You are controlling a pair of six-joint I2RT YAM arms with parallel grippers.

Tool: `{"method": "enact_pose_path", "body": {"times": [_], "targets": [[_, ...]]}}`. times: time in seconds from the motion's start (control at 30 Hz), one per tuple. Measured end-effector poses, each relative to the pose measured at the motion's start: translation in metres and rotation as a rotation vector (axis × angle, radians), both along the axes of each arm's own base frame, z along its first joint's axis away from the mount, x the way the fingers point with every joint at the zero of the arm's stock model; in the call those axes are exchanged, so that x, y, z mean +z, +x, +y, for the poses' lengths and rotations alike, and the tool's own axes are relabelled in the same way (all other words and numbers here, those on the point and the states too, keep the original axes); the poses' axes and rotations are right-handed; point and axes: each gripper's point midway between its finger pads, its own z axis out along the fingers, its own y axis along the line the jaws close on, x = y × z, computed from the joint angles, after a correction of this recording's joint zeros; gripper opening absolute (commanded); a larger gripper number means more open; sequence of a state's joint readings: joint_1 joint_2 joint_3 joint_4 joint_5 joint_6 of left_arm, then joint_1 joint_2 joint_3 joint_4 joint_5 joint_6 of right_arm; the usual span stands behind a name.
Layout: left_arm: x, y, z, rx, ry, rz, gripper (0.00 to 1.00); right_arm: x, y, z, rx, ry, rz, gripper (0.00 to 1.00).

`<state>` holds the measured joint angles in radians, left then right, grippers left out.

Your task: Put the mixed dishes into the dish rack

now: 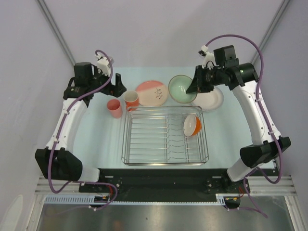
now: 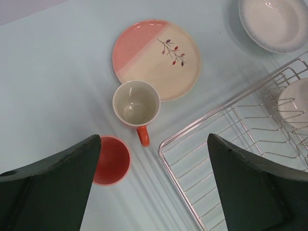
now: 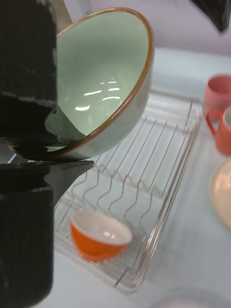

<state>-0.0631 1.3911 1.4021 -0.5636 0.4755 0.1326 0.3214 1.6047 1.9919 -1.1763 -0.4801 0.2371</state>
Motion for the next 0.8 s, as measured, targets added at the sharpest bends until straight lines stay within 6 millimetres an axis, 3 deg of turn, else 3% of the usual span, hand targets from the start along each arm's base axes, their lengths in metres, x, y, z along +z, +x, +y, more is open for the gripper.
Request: {"method": "enact_pose_path", "body": {"times": [0.13,0.27,0.33,0.47,0.67,0.8], "targets": [[0.001,0.000,0.000,0.001,0.000,-0.001,0.98,-0.036,-0.006,-0.026,-0.080,-0.163,0.014,0.00],[0.001,0.000,0.000,0.001,0.000,-0.001,0.98,-0.097,-0.043,-0.060,-0.103,-0.447,0.093,0.00],[0.000,-0.001,0.000,0.001,-0.001,0.003,0.98,-0.111,-0.058,-0.070,-0.090,-0.525,0.122,0.00],[-0.001,-0.001,0.000,0.002,-0.001,0.007,0.98,-0.109,-0.065,-0.085,-0.114,-0.585,0.073,0.00],[-0.001,-0.001,0.001,0.005,0.001,0.008,0.98,-0.107,-0.095,-0.093,-0.065,-0.640,-0.005,0.00],[-0.001,-0.001,0.002,0.011,0.002,0.008,0.98,-0.109,-0.097,-0.101,-0.081,-0.669,-0.012,0.00]]}}
